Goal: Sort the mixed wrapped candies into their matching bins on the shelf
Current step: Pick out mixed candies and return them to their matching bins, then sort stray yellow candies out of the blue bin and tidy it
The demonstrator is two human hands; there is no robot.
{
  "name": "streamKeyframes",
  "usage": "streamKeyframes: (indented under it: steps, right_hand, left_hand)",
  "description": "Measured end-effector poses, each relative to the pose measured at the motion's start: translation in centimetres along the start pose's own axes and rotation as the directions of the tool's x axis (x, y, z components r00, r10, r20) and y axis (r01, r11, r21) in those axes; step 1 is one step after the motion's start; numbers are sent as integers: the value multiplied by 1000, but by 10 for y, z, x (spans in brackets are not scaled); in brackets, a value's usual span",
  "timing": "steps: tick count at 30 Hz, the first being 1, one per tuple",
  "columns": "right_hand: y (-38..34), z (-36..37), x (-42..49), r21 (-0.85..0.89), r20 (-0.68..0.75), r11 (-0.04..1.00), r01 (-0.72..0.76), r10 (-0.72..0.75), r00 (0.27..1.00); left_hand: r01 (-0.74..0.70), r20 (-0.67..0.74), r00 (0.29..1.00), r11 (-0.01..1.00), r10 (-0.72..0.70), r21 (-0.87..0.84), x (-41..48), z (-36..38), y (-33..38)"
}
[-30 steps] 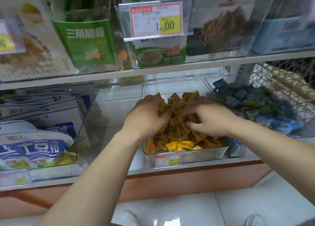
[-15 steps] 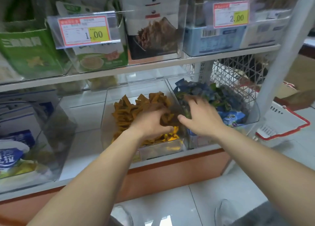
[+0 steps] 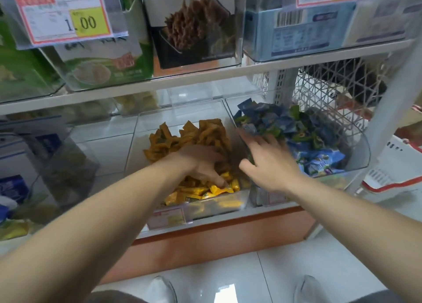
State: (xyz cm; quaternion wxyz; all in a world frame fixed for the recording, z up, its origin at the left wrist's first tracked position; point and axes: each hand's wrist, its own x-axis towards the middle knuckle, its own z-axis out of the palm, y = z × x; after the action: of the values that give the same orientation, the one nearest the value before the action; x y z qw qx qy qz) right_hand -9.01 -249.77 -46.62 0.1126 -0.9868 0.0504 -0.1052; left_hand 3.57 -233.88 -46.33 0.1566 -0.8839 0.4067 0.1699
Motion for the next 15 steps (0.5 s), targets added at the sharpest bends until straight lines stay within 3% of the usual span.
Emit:
streamKeyframes:
  steps: [5, 10, 13, 15]
  right_hand:
    - [1, 3, 1, 3, -6, 1000, 10, -10, 1000]
    - [0, 3, 1, -8, -8, 1000, 19, -19, 1000]
    - [-1, 3, 3, -9, -2, 1000, 13, -13, 1000]
    - [-2, 4, 3, -6, -8, 1000, 14, -14, 1000]
  left_hand:
    - [-31, -86, 996, 997, 37, 67, -24, 8, -41]
    - [86, -77, 994, 991, -79, 98, -48, -4, -72]
    - [107, -55, 994, 978, -98, 178, -51, -16, -67]
    - [61, -126, 991, 987, -42, 149, -44, -23, -50]
